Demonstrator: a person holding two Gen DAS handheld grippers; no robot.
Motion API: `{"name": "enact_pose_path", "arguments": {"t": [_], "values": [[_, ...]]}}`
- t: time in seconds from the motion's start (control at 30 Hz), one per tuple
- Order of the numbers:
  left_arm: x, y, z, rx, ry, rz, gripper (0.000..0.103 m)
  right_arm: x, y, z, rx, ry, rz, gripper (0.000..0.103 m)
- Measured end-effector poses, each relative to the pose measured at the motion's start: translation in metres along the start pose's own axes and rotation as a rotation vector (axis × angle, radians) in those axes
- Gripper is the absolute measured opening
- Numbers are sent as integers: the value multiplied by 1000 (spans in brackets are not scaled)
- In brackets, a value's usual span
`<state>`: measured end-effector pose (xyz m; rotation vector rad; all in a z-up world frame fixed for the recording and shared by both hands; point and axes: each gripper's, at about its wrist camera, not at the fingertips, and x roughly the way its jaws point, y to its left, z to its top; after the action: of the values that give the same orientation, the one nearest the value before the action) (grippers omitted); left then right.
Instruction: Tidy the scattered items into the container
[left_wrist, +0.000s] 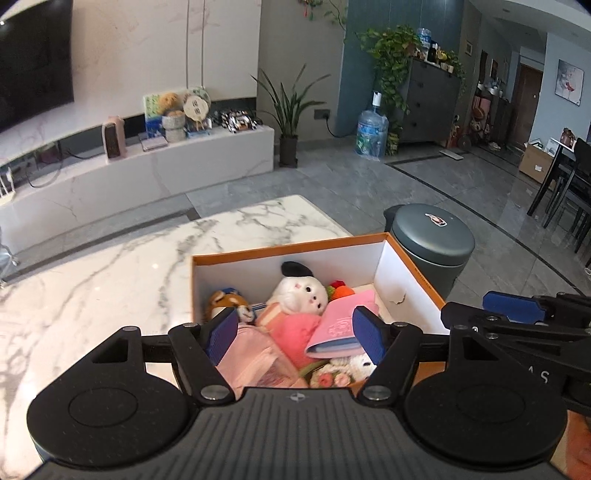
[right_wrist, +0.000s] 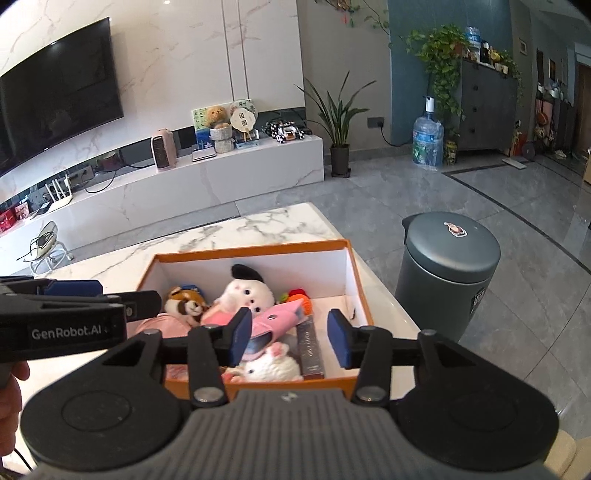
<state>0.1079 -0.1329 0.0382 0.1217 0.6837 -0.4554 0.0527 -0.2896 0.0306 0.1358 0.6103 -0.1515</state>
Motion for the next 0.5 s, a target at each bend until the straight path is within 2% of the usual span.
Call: {"name": "enact_pose_path", "arguments": {"t": [0.27,0.5], "values": [[-35,7,-18,1,-38,31,82,-33,23,-13,-21,-21,18,52],[-40,11,-38,1,-6,80,83,-45,34,-30,-20,4,29,54]]}}
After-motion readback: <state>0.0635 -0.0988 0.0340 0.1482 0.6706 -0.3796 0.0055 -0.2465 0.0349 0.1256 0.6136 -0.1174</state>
